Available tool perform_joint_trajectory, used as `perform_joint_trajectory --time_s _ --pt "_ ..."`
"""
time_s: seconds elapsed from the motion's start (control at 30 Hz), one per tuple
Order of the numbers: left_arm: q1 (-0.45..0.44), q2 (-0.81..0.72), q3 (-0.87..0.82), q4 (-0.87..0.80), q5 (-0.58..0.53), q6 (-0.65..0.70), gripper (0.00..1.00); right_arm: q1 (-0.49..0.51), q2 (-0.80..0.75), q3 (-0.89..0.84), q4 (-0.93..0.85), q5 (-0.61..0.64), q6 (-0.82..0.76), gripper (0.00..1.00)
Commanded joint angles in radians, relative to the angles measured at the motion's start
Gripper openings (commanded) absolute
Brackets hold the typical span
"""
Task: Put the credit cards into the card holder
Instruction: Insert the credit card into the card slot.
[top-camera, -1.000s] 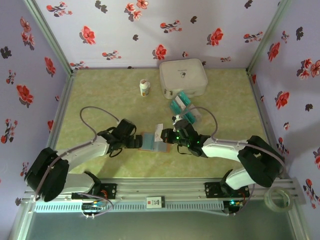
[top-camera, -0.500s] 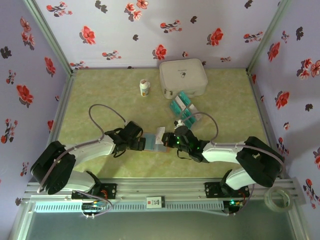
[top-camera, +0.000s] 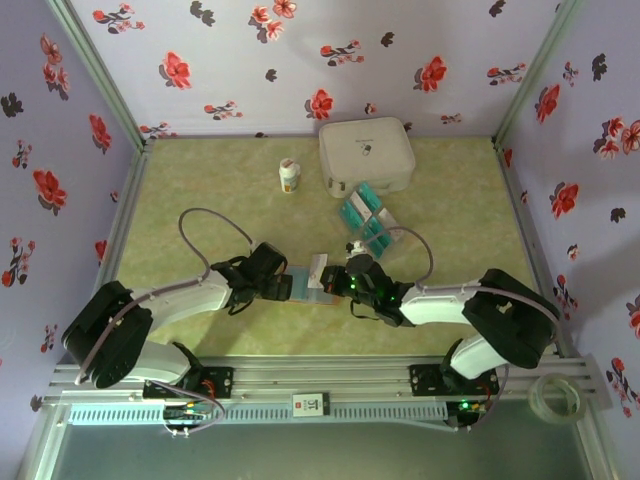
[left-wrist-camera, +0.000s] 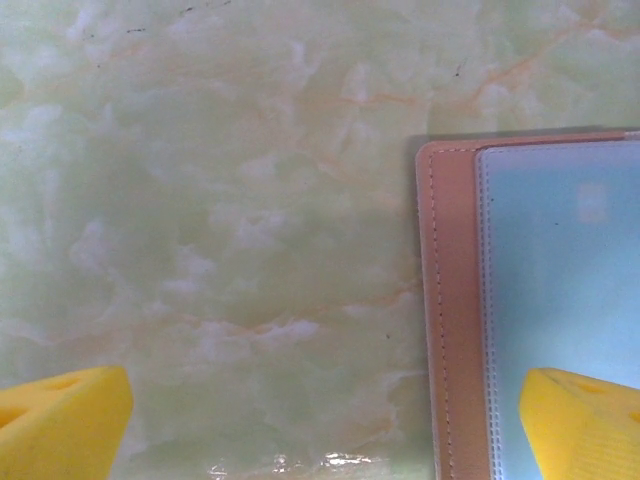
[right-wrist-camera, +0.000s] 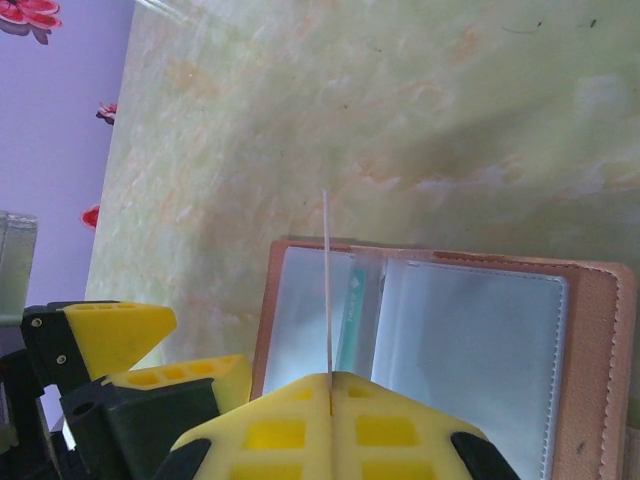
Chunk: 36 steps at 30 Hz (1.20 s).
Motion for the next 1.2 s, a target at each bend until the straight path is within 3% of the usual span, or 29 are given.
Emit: perform_joint_trajectory --time_s 0.0,1.17 --pt "-0.010 0.008 0.017 0.016 -0.025 0.015 1.00 0.012 0.025 0.004 0.048 0.024 0.016 0.00" --pt "-0.012 0.042 -0.022 0.015 -0.033 -0.018 1.00 0.034 0.116 -0.046 0.203 0.051 0.064 0.00"
